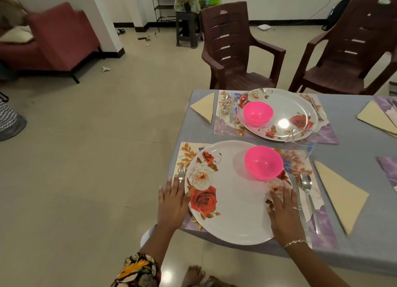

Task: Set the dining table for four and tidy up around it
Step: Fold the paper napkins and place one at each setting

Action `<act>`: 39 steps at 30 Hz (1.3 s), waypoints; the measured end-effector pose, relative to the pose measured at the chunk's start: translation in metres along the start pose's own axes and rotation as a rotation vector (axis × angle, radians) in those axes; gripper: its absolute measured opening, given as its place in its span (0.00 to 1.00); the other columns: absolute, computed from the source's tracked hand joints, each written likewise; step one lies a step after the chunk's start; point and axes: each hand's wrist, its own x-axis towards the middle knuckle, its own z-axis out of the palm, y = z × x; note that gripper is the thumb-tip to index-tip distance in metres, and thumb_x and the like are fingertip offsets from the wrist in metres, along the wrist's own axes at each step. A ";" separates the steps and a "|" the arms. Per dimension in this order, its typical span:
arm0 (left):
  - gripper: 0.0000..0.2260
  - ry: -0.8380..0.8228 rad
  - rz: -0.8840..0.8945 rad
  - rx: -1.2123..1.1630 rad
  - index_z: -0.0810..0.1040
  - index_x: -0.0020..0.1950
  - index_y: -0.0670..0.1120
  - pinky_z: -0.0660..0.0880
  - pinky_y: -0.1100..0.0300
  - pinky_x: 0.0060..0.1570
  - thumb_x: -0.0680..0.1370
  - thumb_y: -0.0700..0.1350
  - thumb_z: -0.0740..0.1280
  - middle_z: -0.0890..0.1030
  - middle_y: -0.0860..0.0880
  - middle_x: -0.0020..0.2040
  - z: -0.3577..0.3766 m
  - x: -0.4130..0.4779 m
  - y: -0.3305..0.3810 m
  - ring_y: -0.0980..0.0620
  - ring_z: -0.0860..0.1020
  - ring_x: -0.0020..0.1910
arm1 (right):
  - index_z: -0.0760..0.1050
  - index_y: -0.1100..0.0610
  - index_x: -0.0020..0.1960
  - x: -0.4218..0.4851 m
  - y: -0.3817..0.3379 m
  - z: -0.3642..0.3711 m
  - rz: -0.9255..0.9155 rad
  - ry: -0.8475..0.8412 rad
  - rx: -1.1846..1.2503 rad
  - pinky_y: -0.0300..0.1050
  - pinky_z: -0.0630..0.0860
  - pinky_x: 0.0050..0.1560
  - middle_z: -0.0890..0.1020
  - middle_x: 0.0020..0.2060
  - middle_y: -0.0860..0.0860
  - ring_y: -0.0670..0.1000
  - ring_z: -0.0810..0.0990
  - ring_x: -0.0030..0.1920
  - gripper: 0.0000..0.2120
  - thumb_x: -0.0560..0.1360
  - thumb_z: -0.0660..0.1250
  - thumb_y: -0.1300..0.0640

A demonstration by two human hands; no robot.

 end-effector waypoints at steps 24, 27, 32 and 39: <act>0.39 0.238 0.376 -0.372 0.56 0.75 0.46 0.41 0.64 0.72 0.74 0.70 0.36 0.53 0.52 0.74 -0.005 -0.008 0.132 0.57 0.49 0.75 | 0.68 0.57 0.60 -0.043 0.050 -0.065 -0.039 0.145 -0.003 0.59 0.78 0.48 0.77 0.56 0.64 0.65 0.76 0.57 0.23 0.67 0.63 0.50; 0.33 0.140 0.654 -0.377 0.64 0.73 0.43 0.46 0.64 0.71 0.79 0.64 0.42 0.61 0.47 0.73 0.021 -0.026 0.203 0.55 0.55 0.73 | 0.68 0.54 0.59 -0.067 0.082 -0.087 0.030 0.164 -0.059 0.52 0.79 0.47 0.78 0.55 0.61 0.60 0.76 0.56 0.15 0.77 0.53 0.48; 0.22 0.094 0.997 -0.369 0.68 0.64 0.44 0.62 0.54 0.62 0.81 0.58 0.49 0.78 0.38 0.60 0.057 -0.050 0.297 0.48 0.68 0.62 | 0.69 0.52 0.57 -0.113 0.142 -0.123 0.163 0.107 -0.104 0.48 0.81 0.47 0.77 0.56 0.57 0.54 0.71 0.58 0.18 0.71 0.56 0.46; 0.20 -0.017 1.092 -0.393 0.70 0.61 0.48 0.64 0.62 0.58 0.81 0.59 0.50 0.80 0.44 0.55 0.115 -0.057 0.400 0.52 0.72 0.57 | 0.69 0.51 0.53 -0.152 0.230 -0.178 0.344 0.140 -0.190 0.39 0.78 0.39 0.78 0.51 0.53 0.52 0.82 0.43 0.16 0.68 0.56 0.47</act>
